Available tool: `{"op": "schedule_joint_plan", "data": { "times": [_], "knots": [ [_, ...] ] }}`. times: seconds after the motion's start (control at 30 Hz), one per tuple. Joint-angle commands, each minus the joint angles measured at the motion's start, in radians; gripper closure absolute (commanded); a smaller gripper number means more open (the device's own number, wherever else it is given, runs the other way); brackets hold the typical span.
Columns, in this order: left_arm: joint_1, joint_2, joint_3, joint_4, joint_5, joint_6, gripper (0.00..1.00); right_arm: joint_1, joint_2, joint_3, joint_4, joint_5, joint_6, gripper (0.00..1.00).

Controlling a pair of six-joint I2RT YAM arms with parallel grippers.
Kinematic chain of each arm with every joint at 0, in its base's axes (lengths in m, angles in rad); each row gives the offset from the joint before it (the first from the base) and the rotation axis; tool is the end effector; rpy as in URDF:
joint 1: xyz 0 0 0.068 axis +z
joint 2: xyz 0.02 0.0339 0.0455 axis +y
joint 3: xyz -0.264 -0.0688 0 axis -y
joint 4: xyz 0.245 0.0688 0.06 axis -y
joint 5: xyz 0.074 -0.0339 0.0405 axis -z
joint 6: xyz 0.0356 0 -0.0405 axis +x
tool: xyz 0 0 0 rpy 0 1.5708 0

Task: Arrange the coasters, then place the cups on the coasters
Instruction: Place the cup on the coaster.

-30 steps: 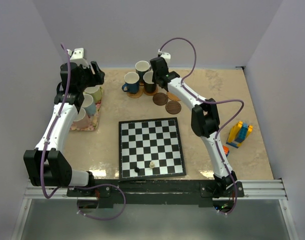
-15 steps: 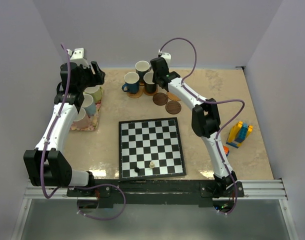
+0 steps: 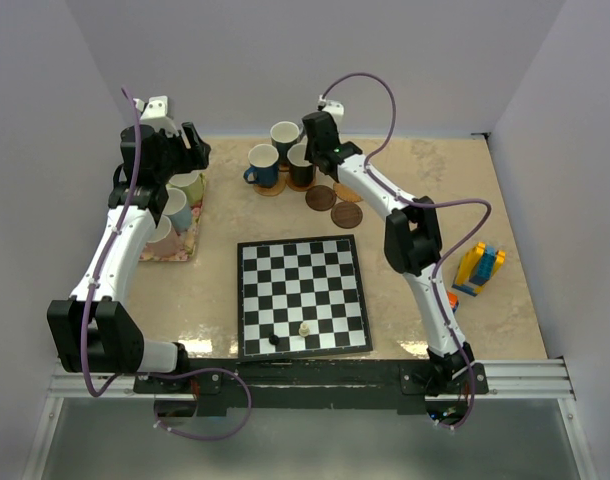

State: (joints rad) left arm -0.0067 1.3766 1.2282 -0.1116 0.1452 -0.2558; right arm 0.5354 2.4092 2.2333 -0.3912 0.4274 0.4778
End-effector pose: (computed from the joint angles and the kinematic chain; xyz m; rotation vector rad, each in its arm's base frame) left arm 0.3257 -0.0073 0.3676 -0.1263 1.8353 -0.3172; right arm 0.4872 0.2719 0.2491 0.1869 2.0771 0.1584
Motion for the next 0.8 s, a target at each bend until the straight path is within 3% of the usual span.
{"op": "schedule_joint_plan", "data": {
  "times": [0.0, 0.17, 0.27, 0.43, 0.77],
  "knots": [
    [0.005, -0.011, -0.007, 0.059, 0.005, -0.022, 0.3, -0.006, -0.085, 0.028, 0.081, 0.004, -0.01, 0.63],
    [0.005, -0.01, -0.01, 0.059, 0.005, -0.022, 0.3, -0.006, -0.116, 0.009, 0.115, -0.003, -0.013, 0.4],
    [0.005, -0.011, -0.012, 0.058, -0.001, -0.02, 0.3, -0.008, -0.183, -0.085, 0.19, 0.004, 0.005, 0.33],
    [0.005, -0.007, -0.004, 0.053, -0.009, -0.017, 0.3, -0.052, -0.292, -0.242, 0.298, -0.015, 0.094, 0.33],
    [0.005, 0.013, 0.027, 0.03, -0.029, -0.023, 0.3, -0.129, -0.208, -0.206, 0.25, -0.125, 0.154, 0.36]
  ]
}}
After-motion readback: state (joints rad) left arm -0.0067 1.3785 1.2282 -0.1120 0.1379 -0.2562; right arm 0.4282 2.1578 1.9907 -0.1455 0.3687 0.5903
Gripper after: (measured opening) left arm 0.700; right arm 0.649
